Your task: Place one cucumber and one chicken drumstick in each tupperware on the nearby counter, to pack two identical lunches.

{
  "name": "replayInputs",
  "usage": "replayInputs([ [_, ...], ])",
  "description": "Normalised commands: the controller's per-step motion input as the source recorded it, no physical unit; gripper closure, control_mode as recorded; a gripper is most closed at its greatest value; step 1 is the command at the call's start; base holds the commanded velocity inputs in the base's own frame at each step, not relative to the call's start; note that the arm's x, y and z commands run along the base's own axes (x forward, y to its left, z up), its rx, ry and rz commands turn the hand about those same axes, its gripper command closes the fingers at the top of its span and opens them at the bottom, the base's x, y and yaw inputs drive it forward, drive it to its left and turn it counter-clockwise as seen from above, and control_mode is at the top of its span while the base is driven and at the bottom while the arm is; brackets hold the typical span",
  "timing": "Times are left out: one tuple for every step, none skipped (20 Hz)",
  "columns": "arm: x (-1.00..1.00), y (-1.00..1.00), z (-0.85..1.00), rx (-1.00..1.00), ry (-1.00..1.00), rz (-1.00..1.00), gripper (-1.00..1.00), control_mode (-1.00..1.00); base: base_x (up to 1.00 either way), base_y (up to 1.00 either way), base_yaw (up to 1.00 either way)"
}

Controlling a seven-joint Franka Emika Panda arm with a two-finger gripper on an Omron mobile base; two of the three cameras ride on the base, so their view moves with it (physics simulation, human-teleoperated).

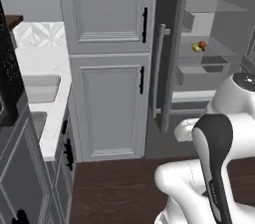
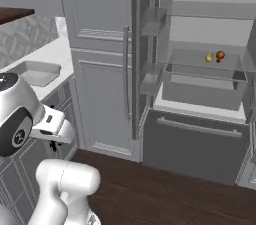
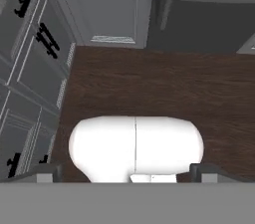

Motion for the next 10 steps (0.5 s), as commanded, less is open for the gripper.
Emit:
replayInputs([
  [0.0, 0.0, 0.0, 0.0, 0.0, 0.0, -1.0, 1.0, -0.56, -1.0, -0.39],
  [0.0, 0.0, 0.0, 0.0, 0.0, 0.0, -1.0, 1.0, -0.42, -1.0, -0.34],
  [0.0, 0.0, 0.0, 0.0, 0.0, 0.0, -1.0, 1.0, -0.11, -1.0, -0.4],
  [0.0, 0.0, 0.0, 0.0, 0.0, 0.0, -1.0, 1.0, 0.0, -1.0, -0.42],
  [0.0, 0.0, 0.0, 0.0, 0.0, 0.0, -1.0, 1.0, 0.0, -1.0, -0.44],
  [0.0, 0.0, 0.0, 0.0, 0.0, 0.0, -1.0, 1.0, 0.0, -1.0, -0.43],
  [0.0, 0.0, 0.0, 0.0, 0.0, 0.0, -1.0, 1.0, 0.14, -1.0, -0.39],
  [0.0, 0.0, 0.0, 0.0, 0.0, 0.0, -1.0, 1.0, 0.34, -0.69, -0.3],
  [0.0, 0.0, 0.0, 0.0, 0.0, 0.0, -1.0, 1.0, 0.56, -0.64, -0.23],
  [0.0, 0.0, 0.0, 0.0, 0.0, 0.0, -1.0, 1.0, 0.81, -0.6, -0.17],
])
